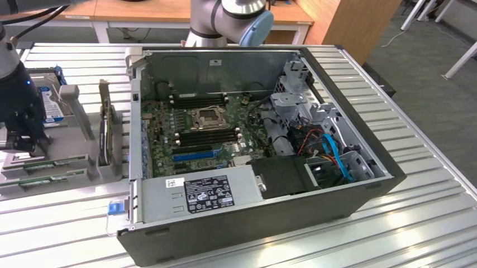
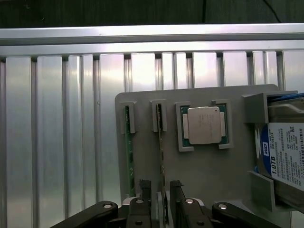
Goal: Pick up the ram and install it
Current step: 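Pick up the ram and move it above insertion slot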
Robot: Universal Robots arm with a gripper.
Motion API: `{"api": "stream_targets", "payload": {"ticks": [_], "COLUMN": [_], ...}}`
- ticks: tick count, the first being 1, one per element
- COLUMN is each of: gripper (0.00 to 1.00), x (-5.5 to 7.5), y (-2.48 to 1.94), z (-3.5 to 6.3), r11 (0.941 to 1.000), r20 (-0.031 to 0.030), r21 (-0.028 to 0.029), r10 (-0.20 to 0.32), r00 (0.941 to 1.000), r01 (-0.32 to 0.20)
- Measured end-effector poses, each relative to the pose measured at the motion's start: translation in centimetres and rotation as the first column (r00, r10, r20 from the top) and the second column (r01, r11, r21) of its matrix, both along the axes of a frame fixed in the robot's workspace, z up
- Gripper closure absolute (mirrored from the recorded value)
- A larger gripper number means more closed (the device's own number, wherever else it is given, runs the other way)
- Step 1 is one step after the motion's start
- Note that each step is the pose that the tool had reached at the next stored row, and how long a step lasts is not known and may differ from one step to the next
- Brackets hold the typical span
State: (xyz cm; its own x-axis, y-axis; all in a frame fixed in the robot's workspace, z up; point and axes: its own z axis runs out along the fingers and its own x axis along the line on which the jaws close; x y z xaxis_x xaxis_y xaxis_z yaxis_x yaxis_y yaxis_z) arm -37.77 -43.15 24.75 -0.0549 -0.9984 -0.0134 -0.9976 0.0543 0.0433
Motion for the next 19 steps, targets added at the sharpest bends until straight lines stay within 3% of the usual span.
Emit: {"api": "stream_targets", "payload": {"ticks": [9, 19], "gripper": [0.70, 0.70], "x": [0.0, 0.0], "y": [-0.10, -1.12], "z": [-0.06, -0.05], "r11": [1.0000, 1.0000], "r20": [0.0002, 0.0000], "r21": [0.0001, 0.0000], "r10": [0.000, 0.000], "r00": [1.0000, 1.0000], "r01": [0.000, 0.000]}}
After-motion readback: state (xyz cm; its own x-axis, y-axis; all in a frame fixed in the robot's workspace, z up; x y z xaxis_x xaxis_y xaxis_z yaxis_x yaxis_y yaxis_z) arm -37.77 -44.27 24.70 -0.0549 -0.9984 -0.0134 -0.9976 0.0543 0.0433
